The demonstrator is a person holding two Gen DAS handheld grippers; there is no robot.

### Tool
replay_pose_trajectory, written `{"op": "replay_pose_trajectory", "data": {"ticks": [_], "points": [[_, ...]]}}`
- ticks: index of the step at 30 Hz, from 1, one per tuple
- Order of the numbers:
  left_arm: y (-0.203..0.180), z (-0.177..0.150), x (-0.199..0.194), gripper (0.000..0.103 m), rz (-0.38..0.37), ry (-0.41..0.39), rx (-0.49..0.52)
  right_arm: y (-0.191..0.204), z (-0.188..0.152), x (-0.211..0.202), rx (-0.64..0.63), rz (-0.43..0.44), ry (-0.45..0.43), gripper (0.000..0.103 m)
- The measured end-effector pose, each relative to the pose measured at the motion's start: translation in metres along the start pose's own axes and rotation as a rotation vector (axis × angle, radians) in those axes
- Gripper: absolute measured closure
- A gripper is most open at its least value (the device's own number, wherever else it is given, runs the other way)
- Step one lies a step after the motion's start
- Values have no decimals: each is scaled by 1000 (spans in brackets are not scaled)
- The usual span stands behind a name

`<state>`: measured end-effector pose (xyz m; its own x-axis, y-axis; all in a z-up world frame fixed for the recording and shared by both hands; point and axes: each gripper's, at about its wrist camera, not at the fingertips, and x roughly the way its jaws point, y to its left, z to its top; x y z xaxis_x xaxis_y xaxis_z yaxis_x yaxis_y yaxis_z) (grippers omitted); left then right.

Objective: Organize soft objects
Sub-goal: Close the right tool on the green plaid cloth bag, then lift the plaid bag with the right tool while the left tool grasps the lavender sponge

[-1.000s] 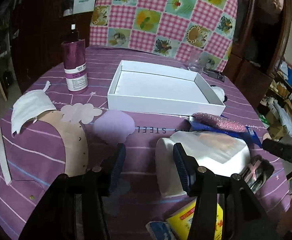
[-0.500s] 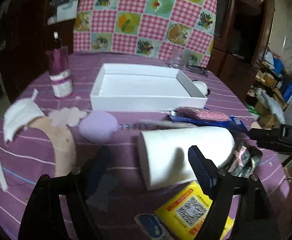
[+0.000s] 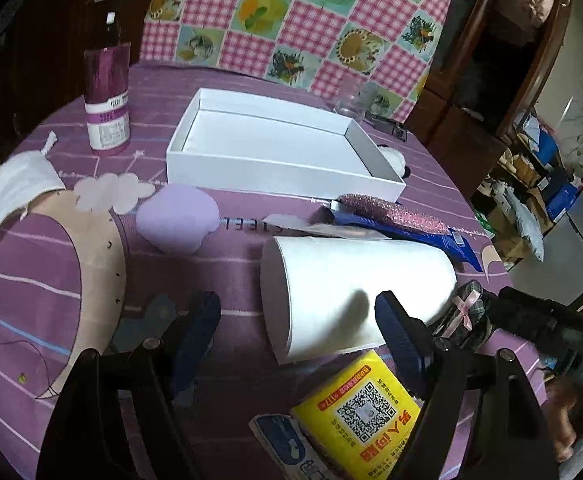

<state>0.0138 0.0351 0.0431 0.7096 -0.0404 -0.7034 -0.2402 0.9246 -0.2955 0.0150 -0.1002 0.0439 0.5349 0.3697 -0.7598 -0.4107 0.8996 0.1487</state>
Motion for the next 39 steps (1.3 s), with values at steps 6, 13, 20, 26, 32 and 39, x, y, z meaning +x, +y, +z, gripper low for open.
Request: {"op": "replay_pose_trajectory", "data": {"ticks": [6,13,20,26,32,39], "points": [[4,-2,2,23,17,23,-27,16,-7,15,-124,-96,24,31],[-8,-7,-10,22,106,-1,3,2,-3,20,-39,-33,63,39],[-12,-6,-17,21,189,13,2,-6,-3,29,20,-1,102,52],[-9,-6,-22,21,220,-9,-12,-13,0,27,66,34,93,56],[-8,-5,-26,21,217,-29,-26,-19,1,24,102,55,81,57],[-11,-5,-25,21,208,-23,-18,-21,3,23,121,64,76,57]]}}
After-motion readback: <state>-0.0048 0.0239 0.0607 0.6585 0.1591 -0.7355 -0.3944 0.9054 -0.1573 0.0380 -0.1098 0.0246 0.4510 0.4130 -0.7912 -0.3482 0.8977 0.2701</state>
